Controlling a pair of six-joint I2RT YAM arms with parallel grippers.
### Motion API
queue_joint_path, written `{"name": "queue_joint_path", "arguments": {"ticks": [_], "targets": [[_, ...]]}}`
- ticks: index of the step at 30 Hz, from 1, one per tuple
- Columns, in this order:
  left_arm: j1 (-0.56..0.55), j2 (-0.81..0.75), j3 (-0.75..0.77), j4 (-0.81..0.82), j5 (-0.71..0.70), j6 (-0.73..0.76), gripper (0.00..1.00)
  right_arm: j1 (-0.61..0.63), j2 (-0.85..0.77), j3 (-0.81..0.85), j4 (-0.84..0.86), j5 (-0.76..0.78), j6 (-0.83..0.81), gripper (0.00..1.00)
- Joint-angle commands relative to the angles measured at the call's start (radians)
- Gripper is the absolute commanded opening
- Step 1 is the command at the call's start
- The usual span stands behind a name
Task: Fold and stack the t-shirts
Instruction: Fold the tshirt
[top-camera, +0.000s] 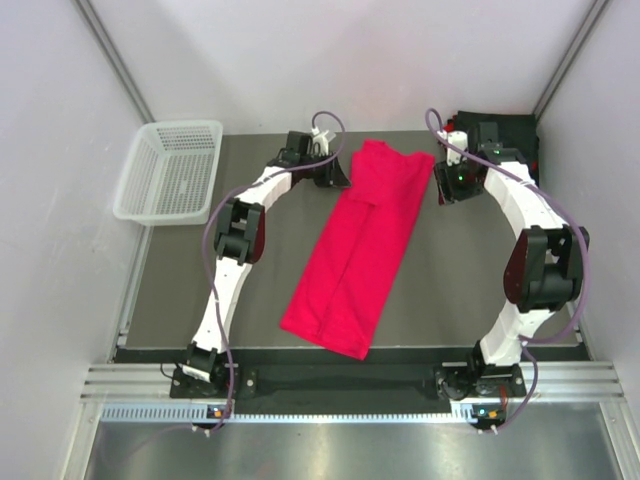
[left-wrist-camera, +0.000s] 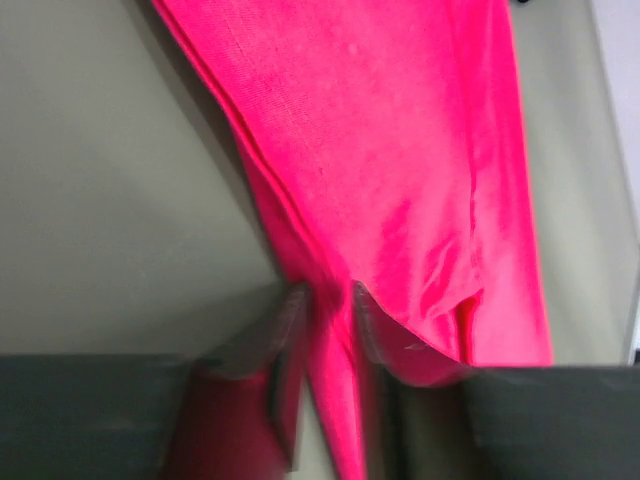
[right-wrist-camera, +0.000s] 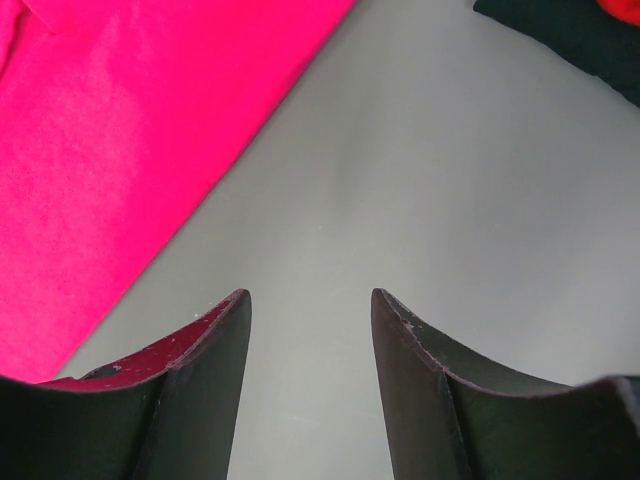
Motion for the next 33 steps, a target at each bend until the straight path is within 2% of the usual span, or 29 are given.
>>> {"name": "queue_joint_path", "arguments": {"ticks": [1,3,4,10,13,20,26,33], "targets": [[-0.017,0.039,0.036,0.047,0.014,-0.003,0.26,0.007,0.002,0.009,0.019,0.015,-0.011,0.52],[-0.017,0.047,0.040,0.049,0.000,-0.004,0.07,0.009,0.001,0.010,0.018,0.018,-0.016,0.52],[-0.017,0.049,0.042,0.046,-0.010,-0.001,0.00,0.007,0.001,0.010,0.019,0.019,-0.016,0.52],[0.000,0.035,0.059,0.026,-0.075,0.000,0.00,0.009,0.010,0.000,0.024,0.028,-0.020,0.52],[0.021,-0.013,0.014,0.004,-0.104,-0.003,0.00,0.007,0.041,0.010,0.034,0.044,-0.020,0.52],[0.080,-0.105,-0.109,-0.074,-0.118,0.074,0.00,0.015,0.206,0.166,0.053,0.013,0.016,0.51],[0.115,-0.129,-0.124,-0.118,-0.152,0.128,0.00,0.062,0.332,0.314,0.056,0.005,0.027,0.51],[0.144,-0.146,-0.122,-0.140,-0.179,0.157,0.00,0.108,0.384,0.357,0.067,-0.001,0.035,0.51]]}}
